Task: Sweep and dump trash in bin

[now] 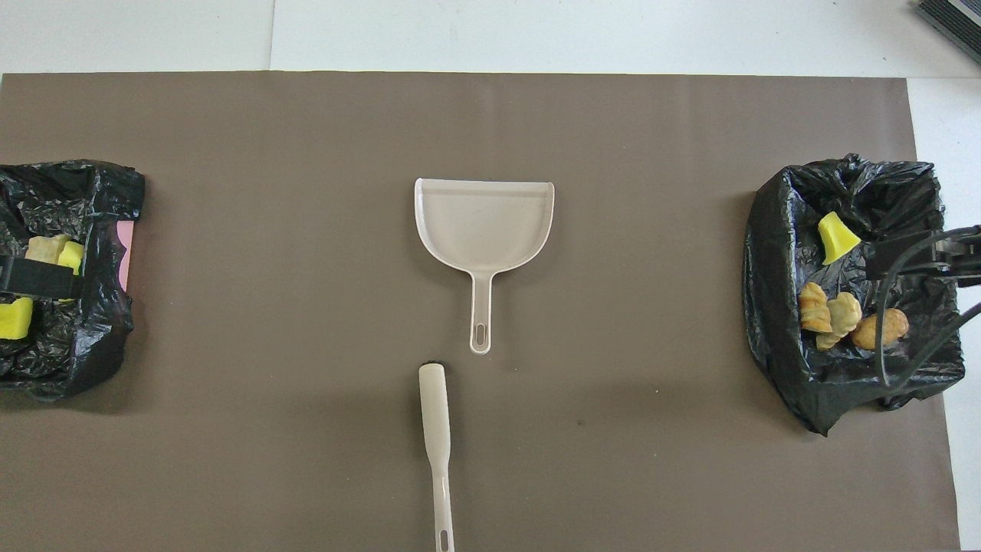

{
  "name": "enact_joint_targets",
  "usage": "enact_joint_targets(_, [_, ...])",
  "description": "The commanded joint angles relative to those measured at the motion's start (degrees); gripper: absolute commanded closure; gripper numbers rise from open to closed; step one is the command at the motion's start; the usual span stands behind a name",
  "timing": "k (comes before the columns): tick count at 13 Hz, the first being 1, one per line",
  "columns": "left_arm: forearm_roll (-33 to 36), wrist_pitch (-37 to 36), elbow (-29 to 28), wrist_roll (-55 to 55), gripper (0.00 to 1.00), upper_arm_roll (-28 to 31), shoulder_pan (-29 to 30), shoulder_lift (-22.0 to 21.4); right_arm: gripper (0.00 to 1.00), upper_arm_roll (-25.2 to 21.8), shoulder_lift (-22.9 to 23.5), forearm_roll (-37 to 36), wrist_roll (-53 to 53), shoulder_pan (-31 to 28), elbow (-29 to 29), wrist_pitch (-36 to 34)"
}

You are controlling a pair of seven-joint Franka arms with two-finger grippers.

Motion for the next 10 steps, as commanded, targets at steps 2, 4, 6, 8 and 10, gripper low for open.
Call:
enact_joint_targets(2, [0.03,-0.35,0.62,-0.32,0.00,-0.39,0.80,0.14,0.00,0.25,-0.93,0.07,0.44,-0.17,-1.05,0.80])
enact_joint_targets(4, [0.03,-0.35,0.62,-0.32,0.00,-0.39,0.80,0.14,0.00,0.25,-0.93,0.07,0.44,-0.17,-1.14,0.80])
enact_joint_targets(6, [0.03,-0.35,0.62,-0.32,0.00,-0.39,0.80,0.14,0.00,0.25,-0.85,0.07,0.44,-0.17,-1.05,0.88])
enact_joint_targets(8, [0.03,0.52,0.79,0.03,0.00,-0.39,0.71,0.32,0.00,0.25,-0.85,0.07,0.44,-0.17,-1.05,0.80])
enact_joint_targets(10, [0.12,0.44,0.80,-0.32,0.00,-0.48,0.10,0.32,0.00,0.25,-0.85,0.07,0.44,-0.17,-1.05,0.80])
